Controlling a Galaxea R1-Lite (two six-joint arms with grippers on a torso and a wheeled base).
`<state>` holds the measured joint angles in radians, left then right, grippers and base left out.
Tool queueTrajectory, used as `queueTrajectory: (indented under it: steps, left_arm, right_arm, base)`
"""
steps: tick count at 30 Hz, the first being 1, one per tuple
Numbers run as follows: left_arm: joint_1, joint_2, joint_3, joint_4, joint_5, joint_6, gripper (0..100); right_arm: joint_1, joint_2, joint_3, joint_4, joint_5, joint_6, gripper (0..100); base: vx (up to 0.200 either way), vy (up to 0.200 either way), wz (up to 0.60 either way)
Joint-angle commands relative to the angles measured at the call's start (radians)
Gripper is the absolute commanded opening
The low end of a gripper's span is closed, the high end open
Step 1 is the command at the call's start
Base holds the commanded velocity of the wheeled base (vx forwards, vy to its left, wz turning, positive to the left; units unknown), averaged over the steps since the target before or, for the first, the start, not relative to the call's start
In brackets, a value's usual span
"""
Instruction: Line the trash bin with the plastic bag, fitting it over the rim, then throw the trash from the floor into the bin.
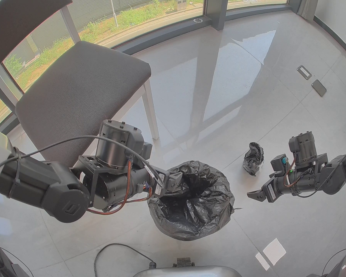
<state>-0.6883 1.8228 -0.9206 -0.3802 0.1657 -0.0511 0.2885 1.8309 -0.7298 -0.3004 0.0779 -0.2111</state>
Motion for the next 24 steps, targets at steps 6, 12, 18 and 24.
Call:
queueTrajectory:
  steps: [6,12,18,24]
  left_arm:
    - [-0.004,-0.010,0.077,0.011,0.040,-0.006,100]
    - [0.007,-0.026,0.077,0.015,0.047,-0.038,100]
    - [0.007,-0.033,0.077,0.017,0.064,-0.058,100]
    - [0.007,-0.033,0.072,0.015,0.064,-0.059,100]
  right_arm:
    - [0.043,0.067,-0.016,-0.006,0.008,-0.005,100]
    - [0.093,0.142,-0.091,-0.002,0.014,0.001,100]
    - [0.155,0.199,-0.138,0.001,0.014,-0.001,100]
    - [0.166,0.245,-0.149,0.001,0.013,-0.002,100]
  base:
    - [0.000,0.000,0.00]
    - [0.000,0.000,0.00]
    - [0.000,0.000,0.00]
    - [0.000,0.000,0.00]
